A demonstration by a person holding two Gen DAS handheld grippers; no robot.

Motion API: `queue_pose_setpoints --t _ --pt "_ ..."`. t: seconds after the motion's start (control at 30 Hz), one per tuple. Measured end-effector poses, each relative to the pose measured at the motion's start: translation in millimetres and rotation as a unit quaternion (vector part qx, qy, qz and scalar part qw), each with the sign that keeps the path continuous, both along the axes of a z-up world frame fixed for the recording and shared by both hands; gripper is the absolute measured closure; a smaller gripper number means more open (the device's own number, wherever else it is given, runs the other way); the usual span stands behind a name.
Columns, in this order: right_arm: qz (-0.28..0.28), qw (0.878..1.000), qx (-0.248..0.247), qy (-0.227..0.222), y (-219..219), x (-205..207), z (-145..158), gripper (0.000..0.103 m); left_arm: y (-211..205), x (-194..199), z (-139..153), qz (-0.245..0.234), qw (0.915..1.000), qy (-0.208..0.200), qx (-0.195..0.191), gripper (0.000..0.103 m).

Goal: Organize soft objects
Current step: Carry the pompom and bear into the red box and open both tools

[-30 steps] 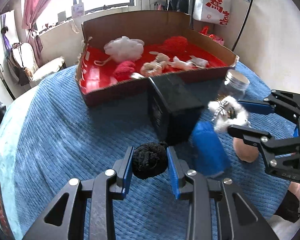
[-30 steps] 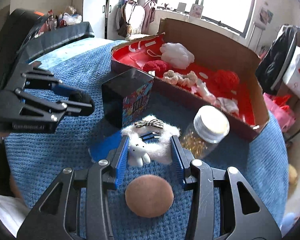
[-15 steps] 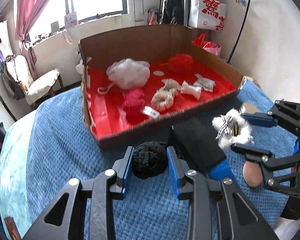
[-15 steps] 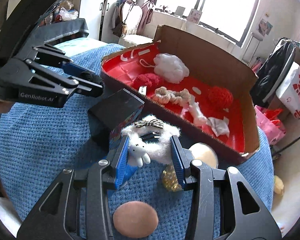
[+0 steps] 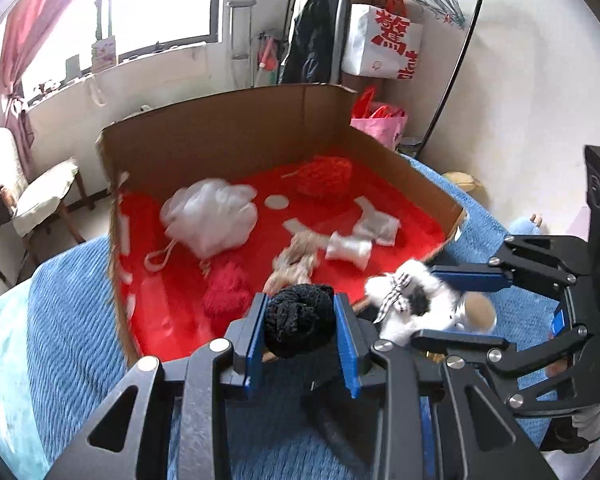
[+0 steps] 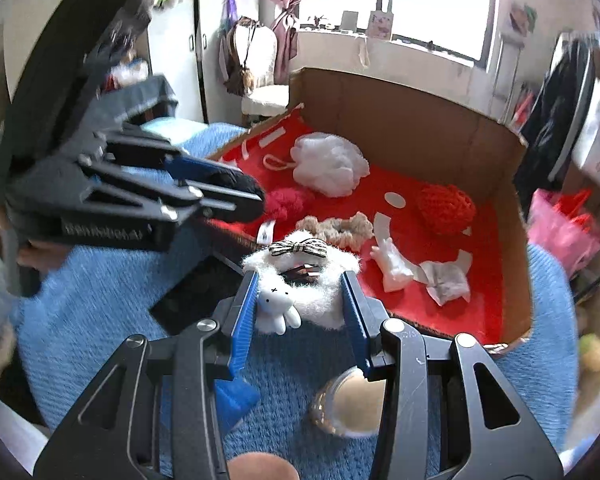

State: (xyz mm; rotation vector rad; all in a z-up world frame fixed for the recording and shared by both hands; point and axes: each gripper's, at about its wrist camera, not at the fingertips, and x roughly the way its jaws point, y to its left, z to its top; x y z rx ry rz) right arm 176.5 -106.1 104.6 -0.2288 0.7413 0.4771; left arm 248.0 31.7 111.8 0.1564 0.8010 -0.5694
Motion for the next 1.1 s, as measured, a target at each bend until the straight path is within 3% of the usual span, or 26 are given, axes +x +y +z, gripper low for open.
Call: queue_pose_setpoints --t 0.2,0.4,0.73,1.1 --pt "-0.021 0.997 0.06 0.038 -32 41 3 0.064 -24 38 4 -0.016 0.9998 0.013 0.004 0.069" --pt "-0.052 0.994 0.073 0.062 -62 84 -3 0.064 -52 85 -2 -0.024 0.9987 0.04 0.019 0.069" --pt "-0.076 0.992 0.029 0.099 -78 140 -27 0.064 -91 146 -33 -0.024 0.9929 0.081 0.084 0.069" --pt "-0.08 0.988 -0.027 0.133 -72 174 -52 0.064 -106 167 -56 -0.021 0.9869 0.104 0.121 0.069"
